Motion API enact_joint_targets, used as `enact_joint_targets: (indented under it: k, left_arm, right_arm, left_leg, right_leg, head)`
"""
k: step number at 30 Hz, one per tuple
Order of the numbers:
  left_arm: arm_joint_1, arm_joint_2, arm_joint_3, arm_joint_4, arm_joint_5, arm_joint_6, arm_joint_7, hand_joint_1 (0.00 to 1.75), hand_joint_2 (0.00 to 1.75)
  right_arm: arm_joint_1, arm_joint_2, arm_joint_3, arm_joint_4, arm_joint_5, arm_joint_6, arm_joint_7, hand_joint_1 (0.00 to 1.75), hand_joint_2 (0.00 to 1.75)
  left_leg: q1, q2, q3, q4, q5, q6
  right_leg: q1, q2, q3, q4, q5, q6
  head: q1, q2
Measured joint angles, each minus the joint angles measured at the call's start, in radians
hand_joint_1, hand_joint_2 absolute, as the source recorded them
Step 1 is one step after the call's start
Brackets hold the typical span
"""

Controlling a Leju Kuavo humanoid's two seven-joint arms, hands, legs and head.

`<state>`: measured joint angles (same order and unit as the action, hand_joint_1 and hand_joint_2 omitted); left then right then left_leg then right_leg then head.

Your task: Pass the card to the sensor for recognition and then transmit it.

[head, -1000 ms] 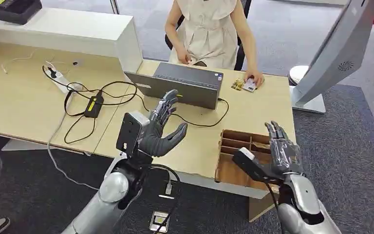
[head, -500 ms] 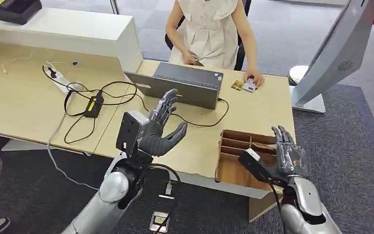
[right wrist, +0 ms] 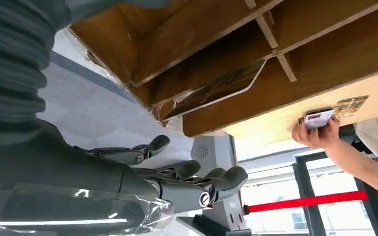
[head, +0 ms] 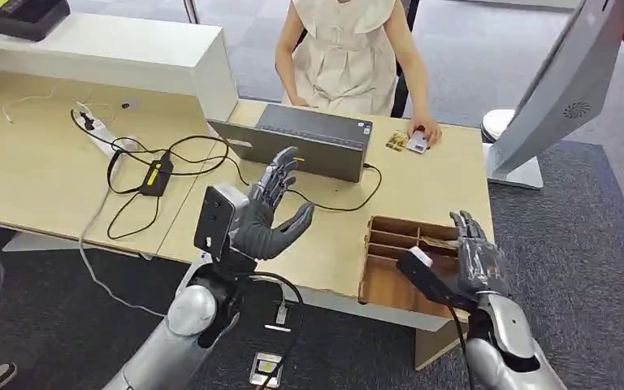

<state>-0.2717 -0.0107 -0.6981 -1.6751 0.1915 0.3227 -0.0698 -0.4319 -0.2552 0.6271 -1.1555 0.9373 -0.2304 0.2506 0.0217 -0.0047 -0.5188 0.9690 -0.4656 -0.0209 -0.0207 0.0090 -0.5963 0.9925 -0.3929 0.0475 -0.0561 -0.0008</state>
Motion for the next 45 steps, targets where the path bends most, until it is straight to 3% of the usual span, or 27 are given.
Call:
enact_joint_targets:
  k: [42,43,45]
  left_arm:
    - [-0.011,-0.012,-0.005,0.023,-0.004,-0.01,0.006,0.0,1.75]
    - [-0.011,-0.012,-0.005,0.023,-0.004,-0.01,0.006,0.0,1.75]
    - [-0.01,-0.012,-0.005,0.023,-0.005,-0.01,0.006,0.0,1.75]
  right_arm:
    - [-0.015,0.008,0.0,-0.012,-0.01,0.014,-0.003,0.0,1.75]
    - [-0.015,0.008,0.0,-0.012,-0.01,0.015,-0.004,1.41,1.75]
    - [-0.015,0.009,0.0,-0.012,-0.011,0.018,-0.004,1.66,1.75]
  left_leg:
    - [0.0,0.0,0.0,0.0,0.0,0.0]
    - [0.0,0.0,0.0,0.0,0.0,0.0]
    - [0.0,0.0,0.0,0.0,0.0,0.0]
  right_leg:
    - [0.0,0.0,0.0,0.0,0.0,0.0]
    - [0.0,0.0,0.0,0.0,0.0,0.0]
    - [0.0,0.0,0.0,0.0,0.0,0.0]
  head:
    - [0.0,0.0]
    - [0.0,0.0]
    - [0.0,0.0]
